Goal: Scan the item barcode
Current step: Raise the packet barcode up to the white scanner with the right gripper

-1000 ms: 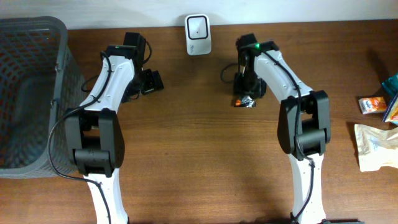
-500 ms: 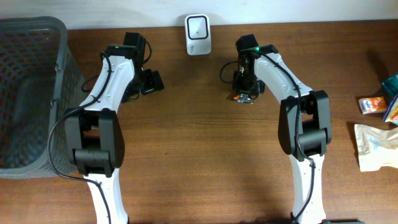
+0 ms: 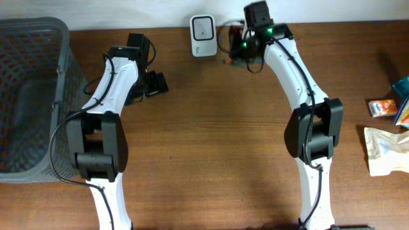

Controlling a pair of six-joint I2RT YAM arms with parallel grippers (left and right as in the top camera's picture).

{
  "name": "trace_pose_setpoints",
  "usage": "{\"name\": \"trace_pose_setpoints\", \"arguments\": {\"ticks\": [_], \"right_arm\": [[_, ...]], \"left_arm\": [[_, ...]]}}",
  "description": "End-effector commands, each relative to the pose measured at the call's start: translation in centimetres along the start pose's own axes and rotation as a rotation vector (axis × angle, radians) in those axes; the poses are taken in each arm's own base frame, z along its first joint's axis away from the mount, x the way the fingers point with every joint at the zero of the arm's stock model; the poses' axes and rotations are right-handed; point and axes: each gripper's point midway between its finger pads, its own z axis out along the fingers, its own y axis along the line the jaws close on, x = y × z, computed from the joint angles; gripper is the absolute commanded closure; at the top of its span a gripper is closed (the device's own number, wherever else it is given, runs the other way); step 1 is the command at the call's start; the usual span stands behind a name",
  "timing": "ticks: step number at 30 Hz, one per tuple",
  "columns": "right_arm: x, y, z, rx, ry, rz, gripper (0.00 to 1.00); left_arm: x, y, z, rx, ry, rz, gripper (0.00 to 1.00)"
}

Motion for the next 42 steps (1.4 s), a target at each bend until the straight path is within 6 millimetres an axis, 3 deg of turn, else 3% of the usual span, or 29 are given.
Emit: {"name": "trace_pose_setpoints", "arguments": {"ticks": [1, 7, 11, 17, 22, 30, 36, 38, 42], "right_arm": [[-2.3, 5.5, -1.6, -0.159, -0.090, 0.004, 0.80], [-5.5, 10.2, -2.2, -0.223, -0.292, -0.053, 0.77], [-6.1, 12.1, -0.7, -0.197, -0.397, -0.077, 0.72], [-4.7, 10.7, 4.2, -0.114, -0.391, -0.062, 0.70], [-3.9, 9.4, 5.9, -0.072, -0.373, -0.053, 0.70], [-4.3, 6.9, 5.9, 0.029, -0.386, -0.029, 0.70], [-4.3, 7.3, 5.6, 0.000, -0.374, -0.031, 0.70], [-4.7, 7.3, 4.7, -0.001, -0.380, -0.028, 0.70], [-6.9, 6.3, -0.4, 0.019, -0.400, 0.000, 0.70]], "left_arm": [[-0.1, -0.2, -1.2, 0.005, -0.025, 0.007, 0.01], [-0.1, -0.1, -1.2, 0.004, -0.025, 0.006, 0.01], [-0.1, -0.1, -1.2, 0.005, -0.025, 0.006, 0.01], [-0.1, -0.1, -1.2, 0.005, -0.025, 0.006, 0.01], [-0.1, -0.1, -1.2, 0.004, -0.025, 0.006, 0.01], [-0.1, -0.1, -1.2, 0.004, -0.025, 0.006, 0.01], [-0.1, -0.1, -1.2, 0.004, -0.025, 0.006, 0.01], [-0.1, -0.1, -1.2, 0.005, -0.025, 0.006, 0.01], [-0.1, -0.1, -1.2, 0.005, -0.025, 0.006, 0.01]]}}
